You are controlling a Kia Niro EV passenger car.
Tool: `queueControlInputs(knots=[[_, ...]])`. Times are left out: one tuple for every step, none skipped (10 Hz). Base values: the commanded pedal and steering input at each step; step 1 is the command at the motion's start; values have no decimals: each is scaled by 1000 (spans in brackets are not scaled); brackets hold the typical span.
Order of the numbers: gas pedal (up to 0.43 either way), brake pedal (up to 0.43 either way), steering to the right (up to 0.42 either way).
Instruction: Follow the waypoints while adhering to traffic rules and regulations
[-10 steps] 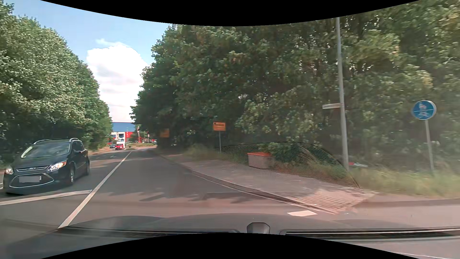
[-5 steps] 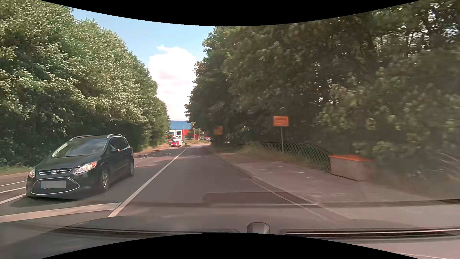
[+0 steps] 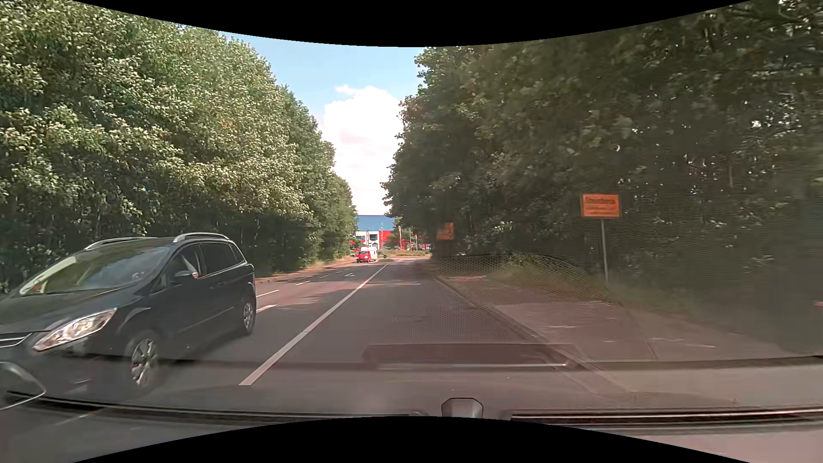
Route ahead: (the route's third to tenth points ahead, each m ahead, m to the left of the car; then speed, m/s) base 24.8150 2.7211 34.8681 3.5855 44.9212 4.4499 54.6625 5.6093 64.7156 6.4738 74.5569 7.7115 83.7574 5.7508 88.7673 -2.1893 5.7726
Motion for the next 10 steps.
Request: queueControlInputs(knots=[[240, 0, -98], [248, 0, -78], [260, 0, -70], [260, 0, -67], [260, 0, -65], [268, 0, -62], [268, 0, -54], [268, 0, -33], [268, 0, -9], [268, 0, 0]])
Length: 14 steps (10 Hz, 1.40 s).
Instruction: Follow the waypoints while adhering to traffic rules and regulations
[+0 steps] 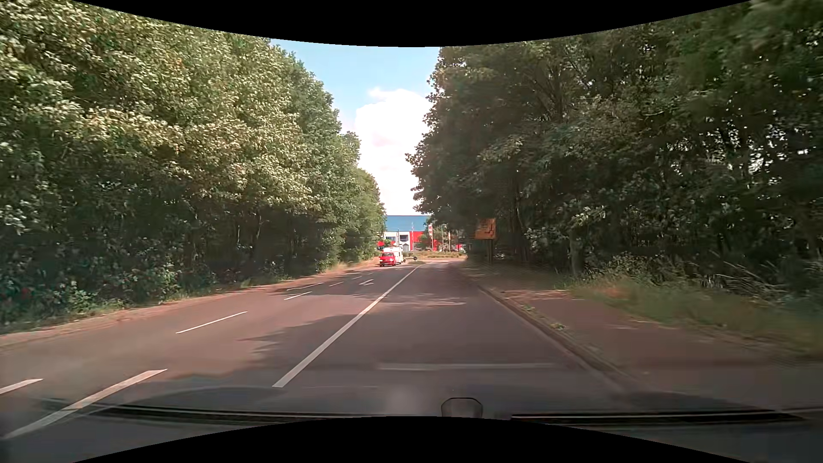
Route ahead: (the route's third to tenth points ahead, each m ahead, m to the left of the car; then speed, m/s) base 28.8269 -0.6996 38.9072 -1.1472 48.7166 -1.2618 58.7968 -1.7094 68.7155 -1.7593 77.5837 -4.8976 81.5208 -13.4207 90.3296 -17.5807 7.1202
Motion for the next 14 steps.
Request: queueControlInputs(knots=[[268, 0, 1], [280, 0, -7], [280, 0, -10], [280, 0, -10], [280, 0, -10], [280, 0, -9], [280, 0, -10], [280, 0, -9], [280, 0, -9], [280, 0, -8], [268, 0, -8], [260, 0, -8], [228, 0, -8], [189, 0, -8]])
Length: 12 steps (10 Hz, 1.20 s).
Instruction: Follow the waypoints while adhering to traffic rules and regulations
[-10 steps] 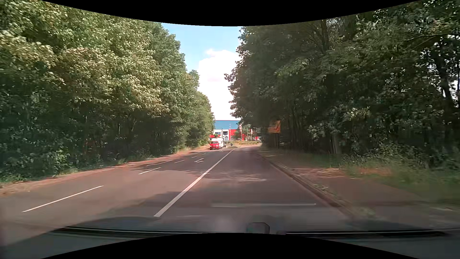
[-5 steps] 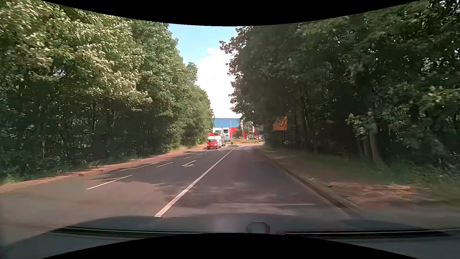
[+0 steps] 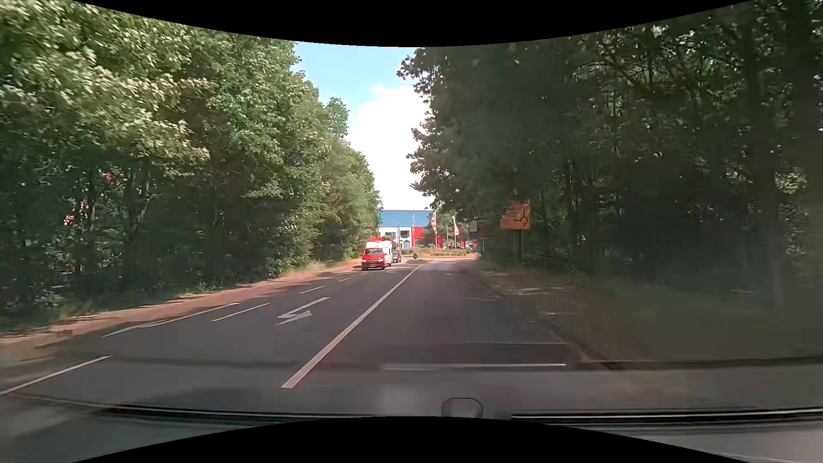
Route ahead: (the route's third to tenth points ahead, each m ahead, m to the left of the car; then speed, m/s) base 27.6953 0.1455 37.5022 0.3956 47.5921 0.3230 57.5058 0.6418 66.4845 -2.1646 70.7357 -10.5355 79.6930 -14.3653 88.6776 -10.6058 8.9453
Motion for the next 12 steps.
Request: queueControlInputs(knots=[[169, 0, -6], [150, 0, -2], [138, 0, 2], [130, 0, 1], [98, 0, 1], [87, 0, 1], [87, 0, 1], [59, 0, 2], [59, 0, 3], [59, 0, 5], [59, 0, 5], [59, 0, 5]])
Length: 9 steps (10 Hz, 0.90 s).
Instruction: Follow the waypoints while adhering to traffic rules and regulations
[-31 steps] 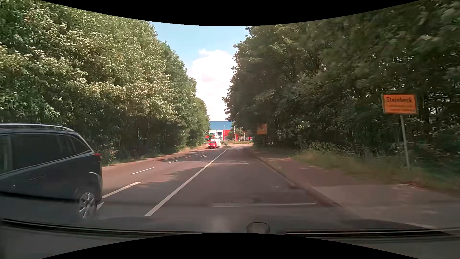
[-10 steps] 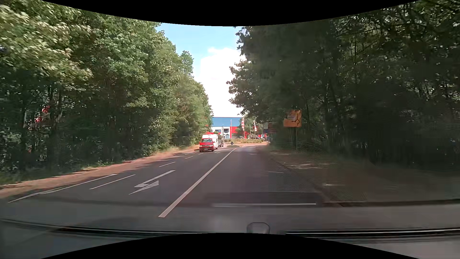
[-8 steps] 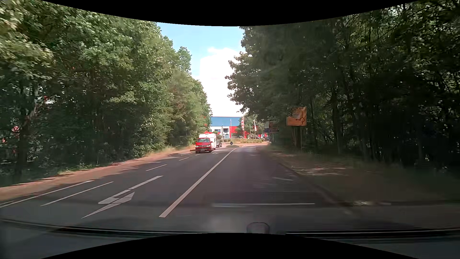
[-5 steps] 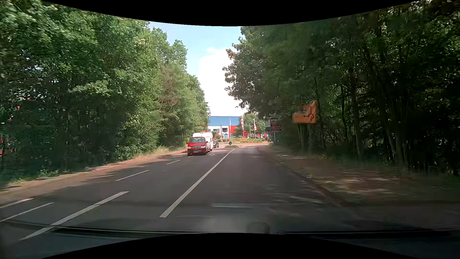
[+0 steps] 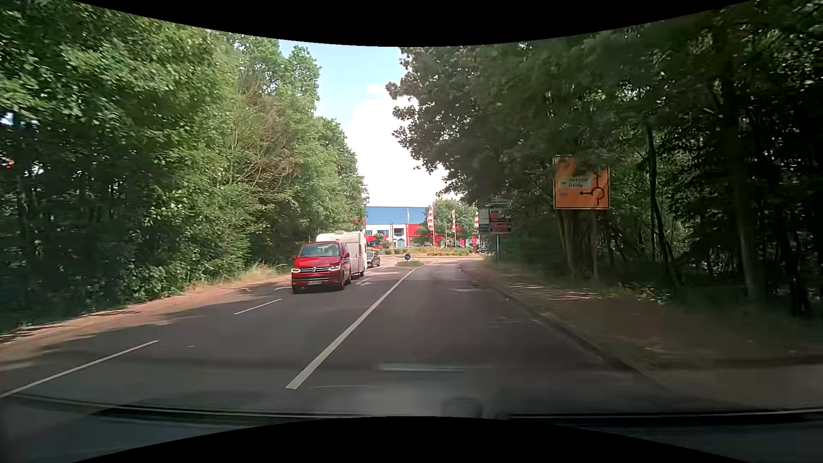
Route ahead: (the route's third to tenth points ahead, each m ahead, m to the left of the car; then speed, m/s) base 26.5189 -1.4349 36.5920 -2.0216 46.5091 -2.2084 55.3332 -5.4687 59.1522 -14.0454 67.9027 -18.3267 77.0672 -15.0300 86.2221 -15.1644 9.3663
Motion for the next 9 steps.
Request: queueControlInputs(knots=[[59, 0, 5], [39, 0, 5], [20, 0, 5], [0, 0, 5], [0, 0, 5], [0, 0, 5], [0, 0, 4], [0, 0, 5], [0, 0, 3]])
